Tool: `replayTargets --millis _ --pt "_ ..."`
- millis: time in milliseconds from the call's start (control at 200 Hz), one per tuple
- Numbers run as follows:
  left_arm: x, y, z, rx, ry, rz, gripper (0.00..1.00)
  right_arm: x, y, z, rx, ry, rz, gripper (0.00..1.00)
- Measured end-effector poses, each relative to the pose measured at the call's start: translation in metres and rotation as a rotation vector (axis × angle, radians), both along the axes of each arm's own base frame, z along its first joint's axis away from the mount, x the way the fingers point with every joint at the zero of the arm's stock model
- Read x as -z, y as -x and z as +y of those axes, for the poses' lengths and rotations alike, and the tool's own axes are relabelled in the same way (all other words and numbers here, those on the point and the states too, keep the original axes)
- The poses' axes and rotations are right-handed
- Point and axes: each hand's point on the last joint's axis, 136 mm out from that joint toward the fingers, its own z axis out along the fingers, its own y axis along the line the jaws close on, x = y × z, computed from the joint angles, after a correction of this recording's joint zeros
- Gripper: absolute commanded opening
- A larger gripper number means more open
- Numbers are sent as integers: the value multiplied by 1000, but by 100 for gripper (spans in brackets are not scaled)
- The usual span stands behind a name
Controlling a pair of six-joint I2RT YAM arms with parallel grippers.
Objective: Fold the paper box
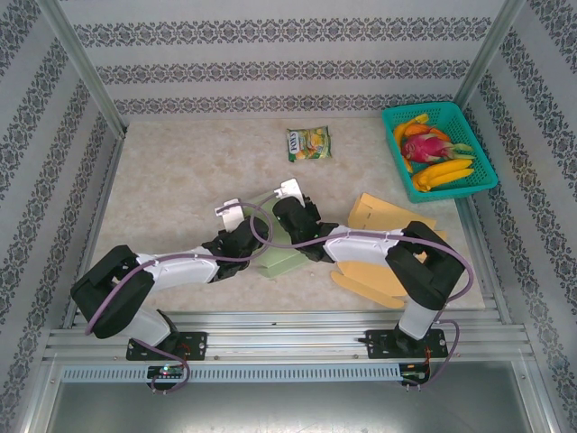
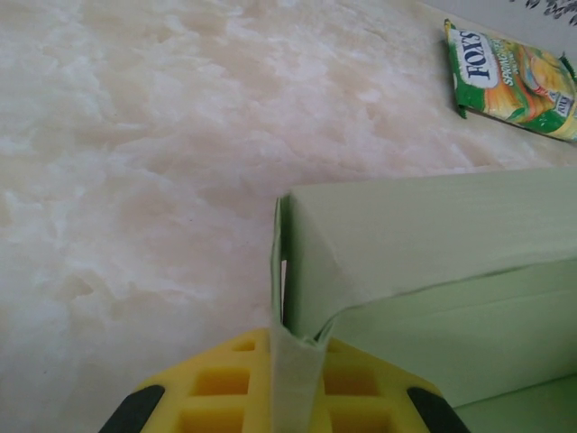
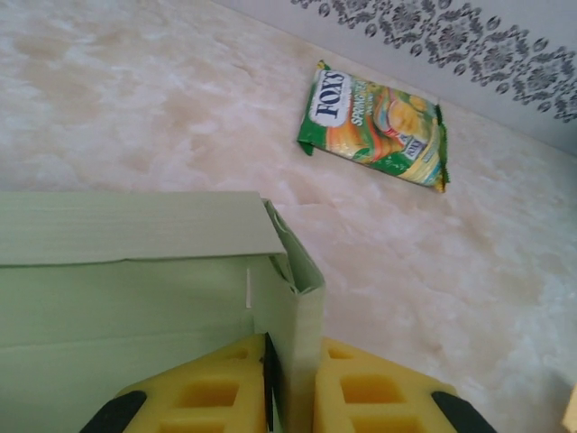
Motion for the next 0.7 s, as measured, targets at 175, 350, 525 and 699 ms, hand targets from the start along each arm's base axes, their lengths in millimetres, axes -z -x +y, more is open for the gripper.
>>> replayTargets --millis 175,350,525,699 --pt "6 1 3 -13 -34 18 0 10 0 1 -43 -28 46 34" --pt "15 2 7 -22 -73 47 0 25 8 0 -107 -113 127 47" --pt "16 0 8 -32 -94 49 0 22 30 -4 -170 -188 167 55" --pt "15 -3 7 -23 -123 50 0 -18 51 -11 -213 -305 126 61"
